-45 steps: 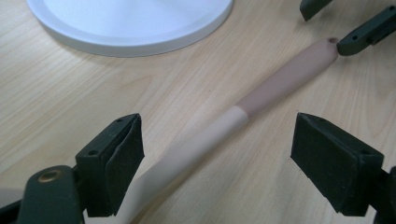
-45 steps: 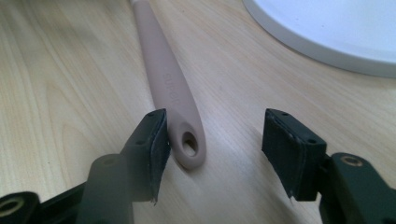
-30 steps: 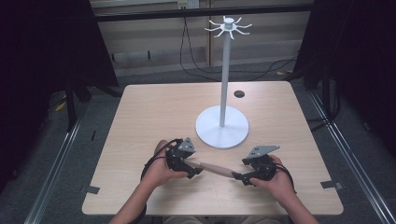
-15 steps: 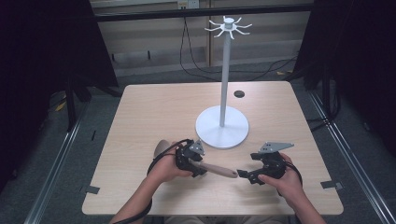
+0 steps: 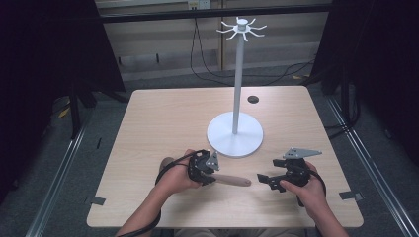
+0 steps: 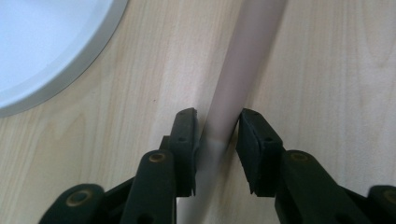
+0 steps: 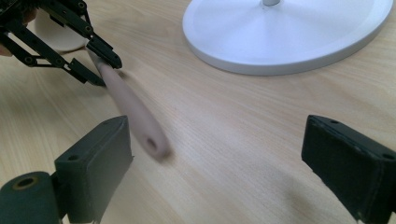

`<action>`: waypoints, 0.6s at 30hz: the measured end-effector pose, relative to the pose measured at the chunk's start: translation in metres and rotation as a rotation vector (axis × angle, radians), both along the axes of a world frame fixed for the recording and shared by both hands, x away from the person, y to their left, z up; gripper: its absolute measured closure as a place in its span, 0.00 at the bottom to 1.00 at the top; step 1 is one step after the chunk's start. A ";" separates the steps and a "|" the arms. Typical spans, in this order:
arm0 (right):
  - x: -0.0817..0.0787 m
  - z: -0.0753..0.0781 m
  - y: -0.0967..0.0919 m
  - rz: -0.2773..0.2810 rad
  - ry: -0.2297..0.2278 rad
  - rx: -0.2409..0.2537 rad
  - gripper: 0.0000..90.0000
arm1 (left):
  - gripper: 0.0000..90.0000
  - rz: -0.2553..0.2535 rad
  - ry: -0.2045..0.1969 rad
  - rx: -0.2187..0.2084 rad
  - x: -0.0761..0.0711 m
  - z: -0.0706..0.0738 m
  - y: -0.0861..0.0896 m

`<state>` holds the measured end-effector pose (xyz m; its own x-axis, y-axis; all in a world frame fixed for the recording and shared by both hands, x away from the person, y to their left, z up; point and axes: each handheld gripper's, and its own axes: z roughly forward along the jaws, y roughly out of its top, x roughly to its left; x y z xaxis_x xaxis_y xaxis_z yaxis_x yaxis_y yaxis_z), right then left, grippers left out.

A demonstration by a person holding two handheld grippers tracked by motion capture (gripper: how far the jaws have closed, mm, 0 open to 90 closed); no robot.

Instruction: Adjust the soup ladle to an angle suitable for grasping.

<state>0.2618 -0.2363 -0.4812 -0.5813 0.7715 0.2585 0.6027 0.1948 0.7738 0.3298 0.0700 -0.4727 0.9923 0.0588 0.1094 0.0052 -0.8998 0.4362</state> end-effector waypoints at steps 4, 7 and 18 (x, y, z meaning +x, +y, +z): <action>0.001 0.000 -0.001 -0.008 0.004 0.009 0.09 | 0.82 0.010 -0.005 0.000 0.001 0.000 0.004; 0.001 -0.002 -0.002 -0.006 0.006 0.006 0.09 | 0.85 0.054 0.008 -0.034 0.002 -0.001 0.009; 0.002 -0.004 0.002 -0.004 0.018 0.010 0.09 | 0.86 0.136 0.059 -0.131 0.009 0.014 0.030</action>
